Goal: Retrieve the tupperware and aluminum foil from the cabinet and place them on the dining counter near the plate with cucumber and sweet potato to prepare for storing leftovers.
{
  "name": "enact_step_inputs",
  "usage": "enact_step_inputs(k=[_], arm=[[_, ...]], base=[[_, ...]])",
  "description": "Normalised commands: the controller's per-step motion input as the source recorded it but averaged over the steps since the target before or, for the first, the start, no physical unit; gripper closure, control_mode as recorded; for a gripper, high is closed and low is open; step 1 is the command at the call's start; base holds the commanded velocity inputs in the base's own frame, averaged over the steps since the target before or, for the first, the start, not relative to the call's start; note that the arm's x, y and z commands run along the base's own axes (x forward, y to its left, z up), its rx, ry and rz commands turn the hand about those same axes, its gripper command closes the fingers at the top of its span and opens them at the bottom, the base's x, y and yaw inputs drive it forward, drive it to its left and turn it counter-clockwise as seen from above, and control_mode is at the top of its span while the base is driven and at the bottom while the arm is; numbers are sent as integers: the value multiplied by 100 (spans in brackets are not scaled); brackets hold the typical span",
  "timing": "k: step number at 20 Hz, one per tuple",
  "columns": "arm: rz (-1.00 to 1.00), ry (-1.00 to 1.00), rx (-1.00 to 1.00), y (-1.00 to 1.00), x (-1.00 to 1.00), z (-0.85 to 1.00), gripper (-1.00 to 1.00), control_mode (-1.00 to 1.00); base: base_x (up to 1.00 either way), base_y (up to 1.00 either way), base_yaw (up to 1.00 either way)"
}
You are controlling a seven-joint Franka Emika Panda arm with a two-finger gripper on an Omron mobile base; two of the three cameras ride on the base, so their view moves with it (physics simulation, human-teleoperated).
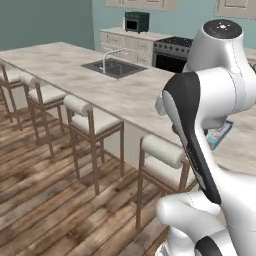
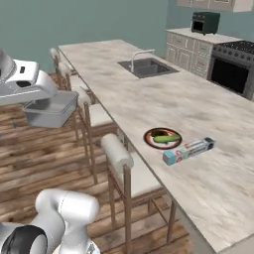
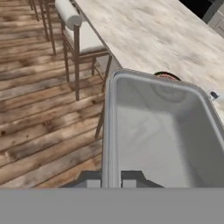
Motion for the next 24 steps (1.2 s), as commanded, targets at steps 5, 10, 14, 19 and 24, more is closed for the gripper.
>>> enact_step_inputs(k=[5, 10, 14, 19, 24], arm=[[0, 0, 0, 0, 0, 0, 100, 100], [0, 0, 0, 0, 0, 0, 100, 100], [0, 0, 0, 0, 0, 0, 100, 100], [0, 0, 0, 0, 0, 0, 100, 100], [0, 0, 0, 0, 0, 0, 100, 100]], base=[[97, 60, -59], [86, 43, -63], [74, 14, -67], [70, 9, -67], [74, 26, -62]])
